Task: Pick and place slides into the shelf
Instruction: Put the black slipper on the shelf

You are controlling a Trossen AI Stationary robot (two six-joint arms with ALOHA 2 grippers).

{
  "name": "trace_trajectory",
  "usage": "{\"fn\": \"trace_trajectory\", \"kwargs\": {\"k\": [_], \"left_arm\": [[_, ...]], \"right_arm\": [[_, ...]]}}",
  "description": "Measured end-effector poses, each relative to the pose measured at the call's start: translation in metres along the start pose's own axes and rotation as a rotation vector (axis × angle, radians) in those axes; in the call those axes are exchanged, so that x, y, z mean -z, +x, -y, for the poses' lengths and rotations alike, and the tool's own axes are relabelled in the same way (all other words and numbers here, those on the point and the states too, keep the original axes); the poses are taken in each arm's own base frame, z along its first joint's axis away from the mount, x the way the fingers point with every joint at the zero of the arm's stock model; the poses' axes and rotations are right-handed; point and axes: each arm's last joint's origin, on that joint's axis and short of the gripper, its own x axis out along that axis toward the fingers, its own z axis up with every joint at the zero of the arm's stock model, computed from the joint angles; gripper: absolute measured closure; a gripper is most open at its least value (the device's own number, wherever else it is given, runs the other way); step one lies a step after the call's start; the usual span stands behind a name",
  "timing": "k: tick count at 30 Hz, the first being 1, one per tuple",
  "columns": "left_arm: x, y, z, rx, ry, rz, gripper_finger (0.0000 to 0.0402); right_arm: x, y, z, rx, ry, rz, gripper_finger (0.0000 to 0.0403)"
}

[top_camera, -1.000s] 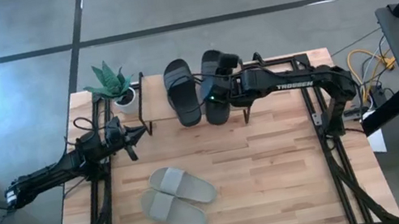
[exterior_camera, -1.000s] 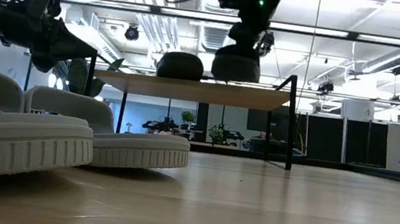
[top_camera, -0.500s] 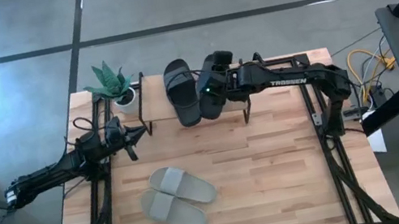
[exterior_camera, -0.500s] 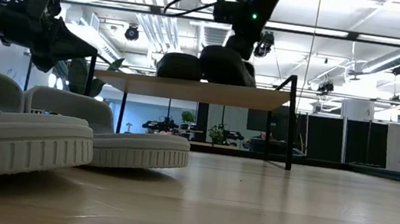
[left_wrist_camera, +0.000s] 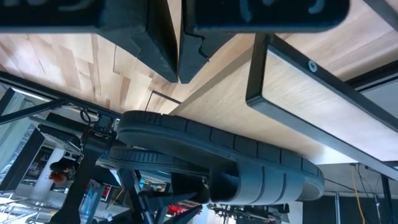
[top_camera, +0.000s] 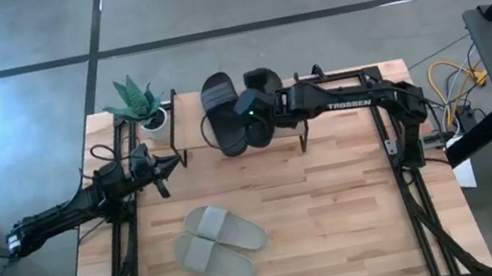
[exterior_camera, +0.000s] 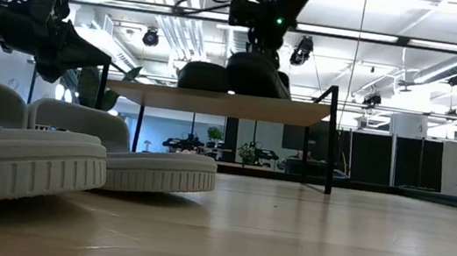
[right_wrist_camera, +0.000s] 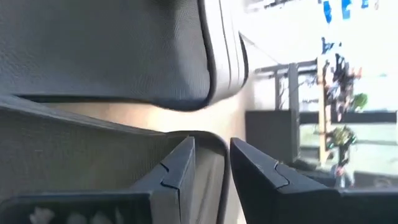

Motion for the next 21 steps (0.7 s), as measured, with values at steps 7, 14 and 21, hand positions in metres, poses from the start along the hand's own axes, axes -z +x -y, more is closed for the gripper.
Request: {"fn": "trace_trajectory", "kwargs": {"k": [7,14,21], "left_arm": [[0.0,0.0,0.0,0.0,0.0,0.0,0.0402],[0.0,0.0,0.0,0.0,0.0,0.0,0.0402],[0.0,0.0,0.0,0.0,0.0,0.0,0.0402]], "right_arm": [[-0.001,0.0,0.0,-0.015,-0.071,0.025,0.031],[-0.006,-0.004,-0.005,-0.04,-0.178,0.065,0.0309],[-0.009,-0.008,-0.009,-0.072,-0.207,0.106,0.0309]]}}
